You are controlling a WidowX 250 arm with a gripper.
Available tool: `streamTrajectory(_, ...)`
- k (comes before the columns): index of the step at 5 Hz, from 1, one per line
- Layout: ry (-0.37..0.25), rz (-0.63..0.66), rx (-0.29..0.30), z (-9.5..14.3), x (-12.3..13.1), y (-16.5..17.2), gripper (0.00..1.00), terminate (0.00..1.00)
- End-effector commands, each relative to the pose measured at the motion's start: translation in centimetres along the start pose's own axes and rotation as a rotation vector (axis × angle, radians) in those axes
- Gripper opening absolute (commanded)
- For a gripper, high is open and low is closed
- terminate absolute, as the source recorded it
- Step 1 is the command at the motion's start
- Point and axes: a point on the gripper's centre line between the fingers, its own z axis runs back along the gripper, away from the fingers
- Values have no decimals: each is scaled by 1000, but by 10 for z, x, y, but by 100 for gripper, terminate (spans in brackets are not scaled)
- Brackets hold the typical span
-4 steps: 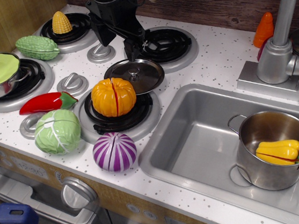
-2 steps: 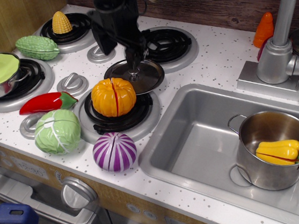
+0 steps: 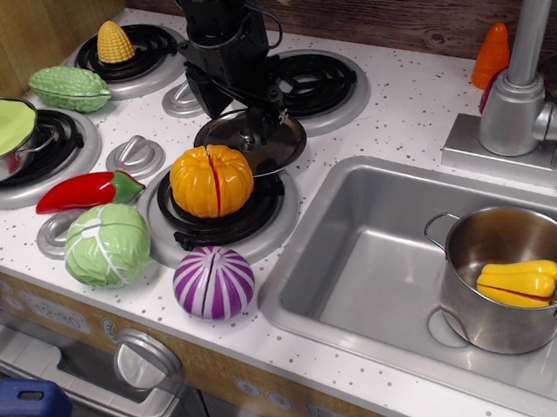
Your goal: Put lid on stove
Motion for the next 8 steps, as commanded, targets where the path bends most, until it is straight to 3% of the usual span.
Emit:
streamTrajectory(1,-37,0,-6,-3,6,10,100,0)
streamTrajectory(2,-27,12,-29,-5,7,11,0,0)
streamTrajectory(3,-12,20,-55,-5,8,11,0,0)
streamTrajectory(5,-4,4,-11,12,13,13,0,0)
streamTrajectory(8,-104,-90,140,41,50,34,0,0)
